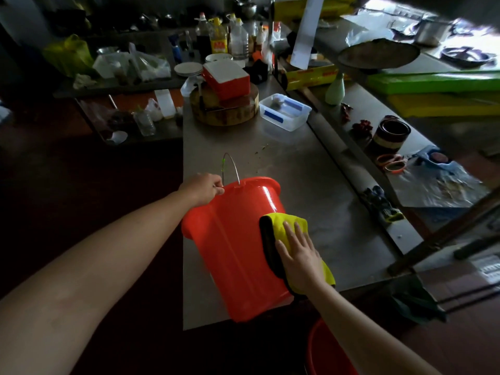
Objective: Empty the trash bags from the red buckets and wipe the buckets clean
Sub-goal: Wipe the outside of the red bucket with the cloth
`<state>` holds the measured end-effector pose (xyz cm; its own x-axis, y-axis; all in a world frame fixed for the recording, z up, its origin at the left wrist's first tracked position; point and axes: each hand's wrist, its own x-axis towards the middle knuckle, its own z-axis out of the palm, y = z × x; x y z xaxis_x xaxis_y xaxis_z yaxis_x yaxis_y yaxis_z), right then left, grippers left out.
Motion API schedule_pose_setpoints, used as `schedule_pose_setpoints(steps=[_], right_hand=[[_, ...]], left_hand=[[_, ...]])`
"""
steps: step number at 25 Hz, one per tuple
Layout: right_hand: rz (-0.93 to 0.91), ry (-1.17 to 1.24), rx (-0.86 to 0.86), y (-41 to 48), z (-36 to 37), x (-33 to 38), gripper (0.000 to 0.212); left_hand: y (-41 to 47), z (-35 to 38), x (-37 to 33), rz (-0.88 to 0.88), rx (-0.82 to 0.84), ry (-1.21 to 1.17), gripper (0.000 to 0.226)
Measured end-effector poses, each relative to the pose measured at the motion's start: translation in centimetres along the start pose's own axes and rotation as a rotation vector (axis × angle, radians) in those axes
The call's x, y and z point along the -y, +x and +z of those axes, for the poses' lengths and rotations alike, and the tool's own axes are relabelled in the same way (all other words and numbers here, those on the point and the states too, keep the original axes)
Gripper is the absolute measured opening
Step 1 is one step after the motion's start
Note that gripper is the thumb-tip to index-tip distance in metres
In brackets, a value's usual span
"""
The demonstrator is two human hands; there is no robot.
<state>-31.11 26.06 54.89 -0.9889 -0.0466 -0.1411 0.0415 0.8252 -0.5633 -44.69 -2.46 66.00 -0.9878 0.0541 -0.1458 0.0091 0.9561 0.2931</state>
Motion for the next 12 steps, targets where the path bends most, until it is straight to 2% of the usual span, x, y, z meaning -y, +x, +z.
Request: schedule_pose_setpoints(steps=[3,8,12], right_hand=[[-0.163,-0.252,-0.125,-3.0,2.1,2.5,0.062],[-0.552,-0.532,-0.11,-5.5,6.1,5.6,0.057],[-0.6,-0.524,-0.094,-5.0,5.1,5.1,0.059]], left_hand=[[0.0,0.1,0.4,-0.003,-0.005,-0.01,0.015],[0.1,0.3,0.4,0.01,-0.016,-0.002,0.014],[0.1,0.3,0.8,0.015,-0.014,-0.008,0.011]])
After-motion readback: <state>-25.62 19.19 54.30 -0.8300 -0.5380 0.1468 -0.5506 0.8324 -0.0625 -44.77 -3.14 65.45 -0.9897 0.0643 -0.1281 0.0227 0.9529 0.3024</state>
